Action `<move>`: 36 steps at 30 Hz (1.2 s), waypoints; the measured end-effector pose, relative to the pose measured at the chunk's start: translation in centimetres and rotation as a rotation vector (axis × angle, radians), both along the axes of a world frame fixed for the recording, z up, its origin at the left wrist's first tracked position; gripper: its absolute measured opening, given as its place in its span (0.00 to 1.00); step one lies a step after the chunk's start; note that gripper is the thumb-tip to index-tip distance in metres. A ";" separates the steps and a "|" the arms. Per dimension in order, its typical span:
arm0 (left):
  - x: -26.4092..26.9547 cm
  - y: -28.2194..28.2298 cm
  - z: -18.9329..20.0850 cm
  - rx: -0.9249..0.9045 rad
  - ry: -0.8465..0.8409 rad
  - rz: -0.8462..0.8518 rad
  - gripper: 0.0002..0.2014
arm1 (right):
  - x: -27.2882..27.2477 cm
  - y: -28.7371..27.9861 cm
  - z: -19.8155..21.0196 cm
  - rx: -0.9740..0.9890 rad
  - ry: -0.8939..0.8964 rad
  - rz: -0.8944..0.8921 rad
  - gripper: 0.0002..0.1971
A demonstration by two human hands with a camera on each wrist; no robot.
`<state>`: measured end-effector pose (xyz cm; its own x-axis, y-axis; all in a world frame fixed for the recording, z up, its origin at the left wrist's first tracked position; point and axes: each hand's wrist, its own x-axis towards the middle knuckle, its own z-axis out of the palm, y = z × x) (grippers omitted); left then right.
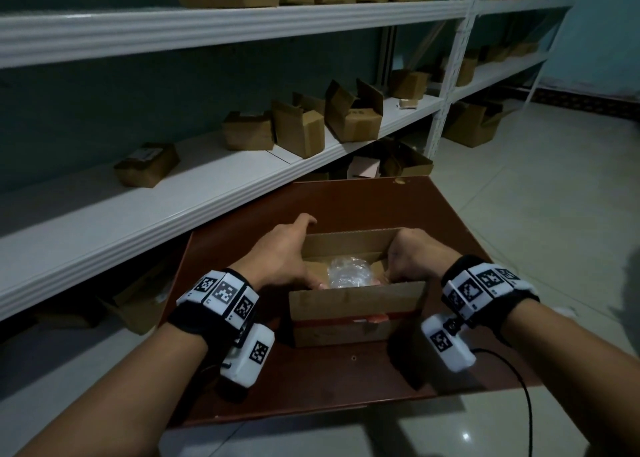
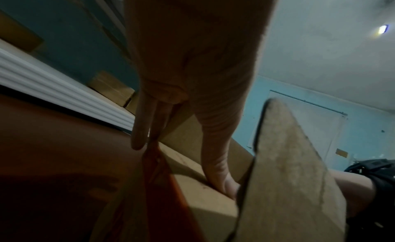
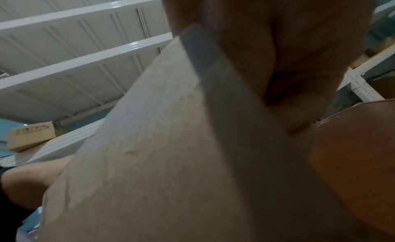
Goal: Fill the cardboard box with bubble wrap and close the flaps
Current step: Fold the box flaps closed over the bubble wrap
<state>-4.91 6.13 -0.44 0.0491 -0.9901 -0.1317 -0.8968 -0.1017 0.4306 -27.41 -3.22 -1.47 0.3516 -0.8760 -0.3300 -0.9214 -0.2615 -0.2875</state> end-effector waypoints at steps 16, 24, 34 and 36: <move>-0.6 -0.9 -0.6 -0.050 -0.215 -0.107 0.32 | -0.5 -0.1 0.4 0.089 -0.072 0.058 0.11; -0.8 -0.3 -0.8 -0.073 -0.344 -0.149 0.35 | -0.3 0.5 0.5 0.041 -0.032 0.064 0.11; 0.6 0.2 0.0 -0.006 0.086 -0.136 0.32 | -0.4 0.4 0.8 0.078 -0.048 0.080 0.09; 0.6 0.6 0.6 0.004 0.122 -0.138 0.38 | -0.5 0.3 0.9 0.091 -0.060 0.080 0.09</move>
